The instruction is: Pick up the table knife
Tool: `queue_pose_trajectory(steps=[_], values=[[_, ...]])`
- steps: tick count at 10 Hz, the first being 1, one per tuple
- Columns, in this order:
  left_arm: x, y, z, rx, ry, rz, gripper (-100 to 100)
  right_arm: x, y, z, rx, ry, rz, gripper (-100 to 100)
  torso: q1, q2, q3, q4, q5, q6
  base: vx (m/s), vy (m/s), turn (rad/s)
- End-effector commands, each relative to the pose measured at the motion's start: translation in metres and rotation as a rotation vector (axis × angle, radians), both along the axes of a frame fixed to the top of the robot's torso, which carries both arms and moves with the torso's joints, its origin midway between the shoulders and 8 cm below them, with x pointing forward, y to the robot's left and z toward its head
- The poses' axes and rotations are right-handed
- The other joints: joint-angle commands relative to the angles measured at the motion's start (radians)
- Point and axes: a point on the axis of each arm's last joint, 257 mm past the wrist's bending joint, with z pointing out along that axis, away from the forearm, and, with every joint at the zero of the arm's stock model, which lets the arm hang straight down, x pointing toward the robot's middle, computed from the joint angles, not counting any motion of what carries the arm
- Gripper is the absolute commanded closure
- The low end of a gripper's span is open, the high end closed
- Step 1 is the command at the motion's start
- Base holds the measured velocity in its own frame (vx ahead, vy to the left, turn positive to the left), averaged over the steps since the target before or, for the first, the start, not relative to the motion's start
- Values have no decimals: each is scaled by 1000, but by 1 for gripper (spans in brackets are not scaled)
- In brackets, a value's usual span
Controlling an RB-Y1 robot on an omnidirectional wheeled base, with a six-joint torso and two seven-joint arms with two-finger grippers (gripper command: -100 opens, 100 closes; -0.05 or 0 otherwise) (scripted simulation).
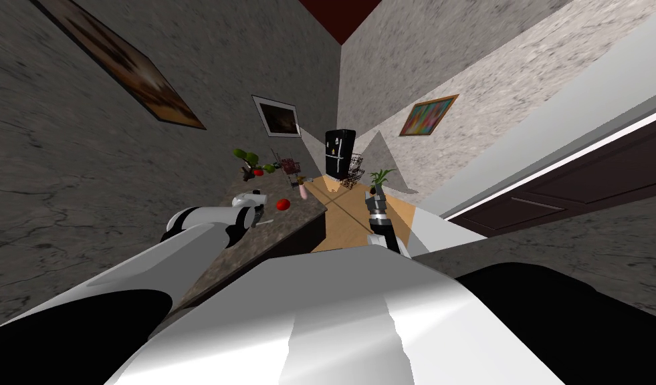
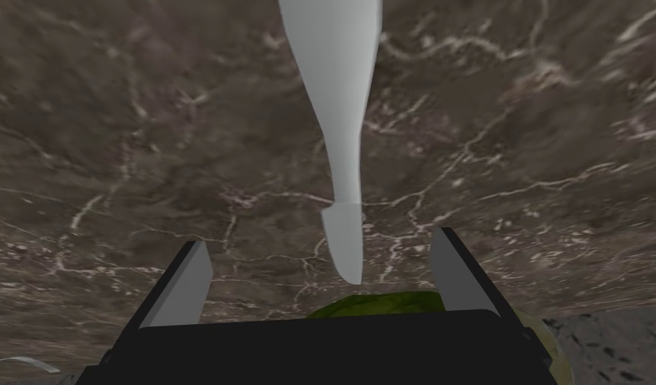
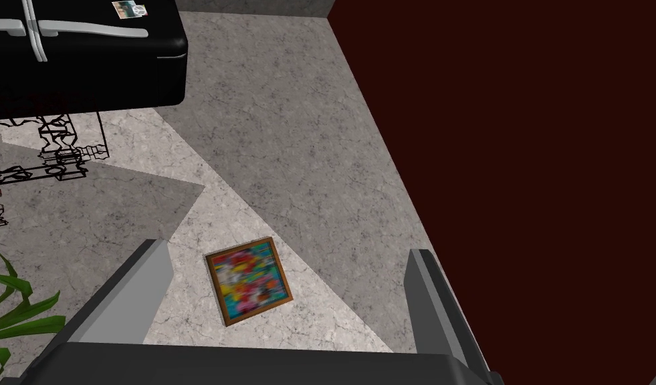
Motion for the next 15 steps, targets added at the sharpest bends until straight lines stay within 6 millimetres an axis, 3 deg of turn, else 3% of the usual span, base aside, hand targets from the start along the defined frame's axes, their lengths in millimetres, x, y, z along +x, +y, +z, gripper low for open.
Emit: queue_pose_trajectory(steps=[1, 4, 5, 6, 9, 10, 14, 15], values=[[-7, -1, -4, -7, 16, 9, -100, 0, 0, 0, 0, 0, 0, 0, 0, 0, 0, 0, 0, 0, 6, 0, -12], [-11, -4, -8, -14, 28, 14, -100, 0, 0, 0, 0, 0, 0, 0, 0, 0, 0, 0, 0, 0, 5, 1, -6], [-11, -3, -8, -14, 28, 14, 0, 0, 0, 0, 0, 0, 0, 0, 0, 0, 0, 0, 0, 0, 0, 0, 0], [-16, -4, -21, -13, 28, 10, -100, 0, 0, 0, 0, 0, 0, 0, 0, 0, 0, 0, 0, 0, 27, 26, 19], [-19, -4, -28, -13, 30, 8, -100, 0, 0, 0, 0, 0, 0, 0, 1, 0, 0, 0, 1, 0, 6, 7, 3], [-18, -4, -28, -13, 28, 8, 100, 0, 0, 0, 0, 0, 0, 0, 2, 0, -1, -1, 2, 0, 0, 0, 0], [-18, -4, -28, -12, 27, 8, 100, 0, 0, 0, 0, 0, 0, 0, 2, -1, -1, -1, 2, 0, 0, 0, 0], [-18, -4, -28, -12, 27, 8, 0, 0, 0, 0, 0, 0, 0, 0, 2, -1, -1, -1, 2, 0, 0, 0, 0]])
